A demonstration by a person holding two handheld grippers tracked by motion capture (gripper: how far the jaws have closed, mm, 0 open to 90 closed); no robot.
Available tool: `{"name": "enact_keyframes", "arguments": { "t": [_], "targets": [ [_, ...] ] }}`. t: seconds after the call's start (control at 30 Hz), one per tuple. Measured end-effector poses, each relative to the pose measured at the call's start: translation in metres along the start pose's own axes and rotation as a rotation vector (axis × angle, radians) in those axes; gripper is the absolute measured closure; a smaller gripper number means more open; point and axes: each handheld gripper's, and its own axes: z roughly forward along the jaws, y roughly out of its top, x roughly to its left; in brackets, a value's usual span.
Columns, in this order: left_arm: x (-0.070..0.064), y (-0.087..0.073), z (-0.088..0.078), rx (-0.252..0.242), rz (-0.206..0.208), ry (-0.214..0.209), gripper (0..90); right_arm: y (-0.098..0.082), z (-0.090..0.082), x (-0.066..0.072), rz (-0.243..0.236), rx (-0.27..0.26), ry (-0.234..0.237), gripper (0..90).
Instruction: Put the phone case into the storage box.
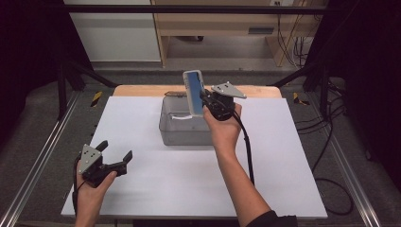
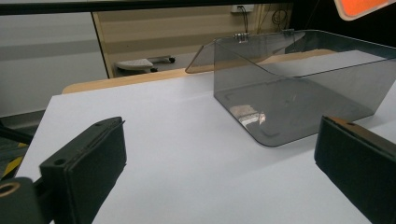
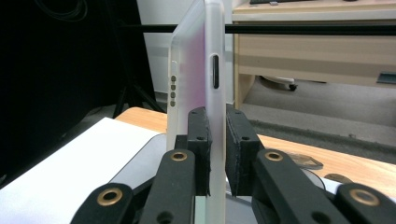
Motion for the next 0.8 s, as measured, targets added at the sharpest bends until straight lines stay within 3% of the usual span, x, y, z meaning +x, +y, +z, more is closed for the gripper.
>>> {"name": "enact_keyframes", "arguments": {
  "t": [0.53, 0.8],
  "targets": [
    [0.004, -0.002, -0.001, -0.013, -0.010, 0.009, 2.4, -0.001, 0.010, 0.000, -0.019, 0.025, -0.059, 81.7],
    [0.002, -0.003, 0.000, -0.014, 0.005, 0.000, 2.4, -0.001, 0.011, -0.003, -0.027, 0.036, -0.086, 81.6]
  ]
}}
